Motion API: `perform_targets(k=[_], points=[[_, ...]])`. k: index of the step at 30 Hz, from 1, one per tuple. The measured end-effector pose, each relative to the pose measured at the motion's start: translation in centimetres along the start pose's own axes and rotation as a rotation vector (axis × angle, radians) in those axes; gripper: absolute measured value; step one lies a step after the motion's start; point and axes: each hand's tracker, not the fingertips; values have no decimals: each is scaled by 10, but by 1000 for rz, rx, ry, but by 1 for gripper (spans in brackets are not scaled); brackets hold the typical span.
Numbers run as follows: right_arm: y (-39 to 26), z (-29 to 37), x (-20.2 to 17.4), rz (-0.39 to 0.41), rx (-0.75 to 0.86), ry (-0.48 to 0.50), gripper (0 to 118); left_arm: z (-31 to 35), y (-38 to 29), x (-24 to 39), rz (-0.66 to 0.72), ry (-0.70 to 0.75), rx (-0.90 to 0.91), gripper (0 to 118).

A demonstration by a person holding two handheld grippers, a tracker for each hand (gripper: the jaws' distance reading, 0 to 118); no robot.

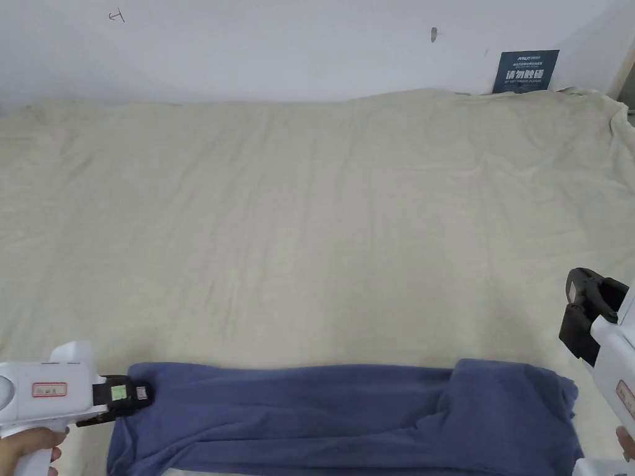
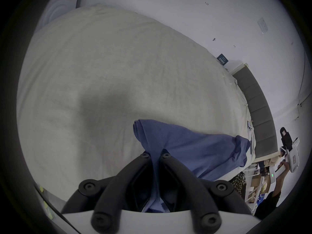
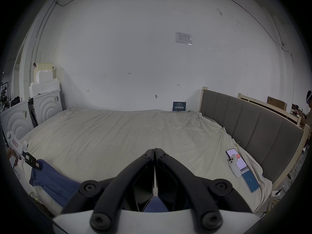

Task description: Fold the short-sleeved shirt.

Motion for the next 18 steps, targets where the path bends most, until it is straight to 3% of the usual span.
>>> perform_targets(k=[7,13,18], points=[[2,10,7,-11,21,12,0,26,2,-5,28,103,14,4],[4,22,11,-22,39,27,0,35,4,64,14,150,-8,4],[3,29,19,-34,48,32,0,22,6,133,-59,14,-29,4]])
